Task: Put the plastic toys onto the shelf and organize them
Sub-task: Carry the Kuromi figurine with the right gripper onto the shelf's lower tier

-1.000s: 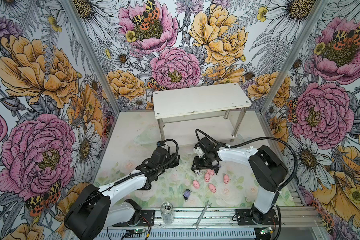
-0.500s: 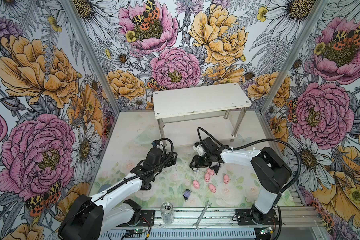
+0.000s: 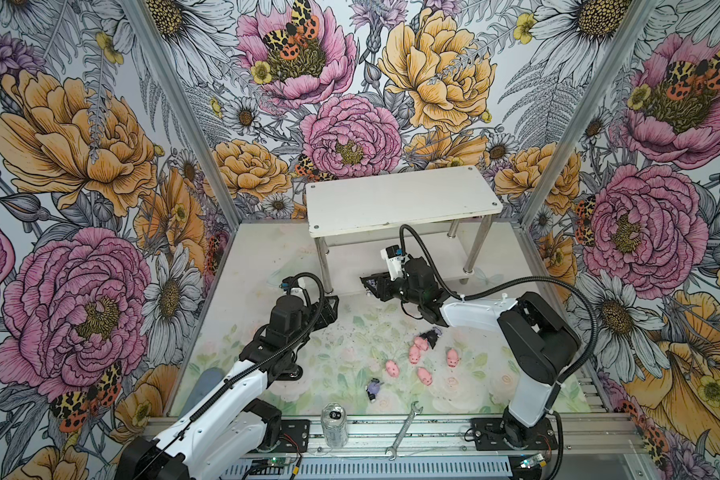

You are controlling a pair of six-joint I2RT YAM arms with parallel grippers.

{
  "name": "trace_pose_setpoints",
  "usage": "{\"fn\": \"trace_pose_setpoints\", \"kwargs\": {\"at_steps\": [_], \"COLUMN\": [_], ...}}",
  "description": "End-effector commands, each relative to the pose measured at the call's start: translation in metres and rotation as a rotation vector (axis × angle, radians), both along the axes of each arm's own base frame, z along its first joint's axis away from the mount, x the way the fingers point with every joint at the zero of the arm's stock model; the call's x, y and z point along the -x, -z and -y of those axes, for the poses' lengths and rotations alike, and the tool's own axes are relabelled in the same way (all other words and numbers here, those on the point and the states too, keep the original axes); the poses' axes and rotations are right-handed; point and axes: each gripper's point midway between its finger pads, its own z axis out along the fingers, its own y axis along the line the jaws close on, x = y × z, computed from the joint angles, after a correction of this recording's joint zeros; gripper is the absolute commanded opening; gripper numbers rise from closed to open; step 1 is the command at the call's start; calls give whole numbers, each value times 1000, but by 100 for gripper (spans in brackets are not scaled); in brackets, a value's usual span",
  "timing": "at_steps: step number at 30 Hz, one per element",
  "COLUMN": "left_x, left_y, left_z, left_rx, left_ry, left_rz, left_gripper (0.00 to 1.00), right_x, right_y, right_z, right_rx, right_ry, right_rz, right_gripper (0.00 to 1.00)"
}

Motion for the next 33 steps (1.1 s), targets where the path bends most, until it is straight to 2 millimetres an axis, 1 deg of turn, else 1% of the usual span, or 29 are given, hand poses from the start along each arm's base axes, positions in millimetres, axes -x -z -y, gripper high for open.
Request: {"fn": "trace_pose_setpoints", "kwargs": {"at_steps": [1,5,7,15,22,28,33], "left_x": [8,9,9,11,14,19,19], "left_y": [12,13,14,16,17,18,18], "left_z": [-8,-16,-18,-23,-26,-30,-32], "left_rx": [-16,-14,-12,-6,0,-3,-5], "left_ry": [2,-20,-27,-48,-61,-73,-78], "left_rz": [-34,-40,-43,-52,-60,-63,-61], "left_gripper": [81,81,81,81,81,81,81], "right_x": [-24,-28,-31,-40,-34,-28,-23], "right_y": [-37,-38,-35,-16,4,18,32], "right_z": [-17,-32,-37,-47,-65,-68,-66], "right_rx": [-84,-115,-124,-187,-196,-182,-142], "right_ry": [-1,-21,-21,3,-8,2,11], "right_rz": [208,286,299,278,264,266,266], "right_gripper": [4,3,3,6,9,16,26]}}
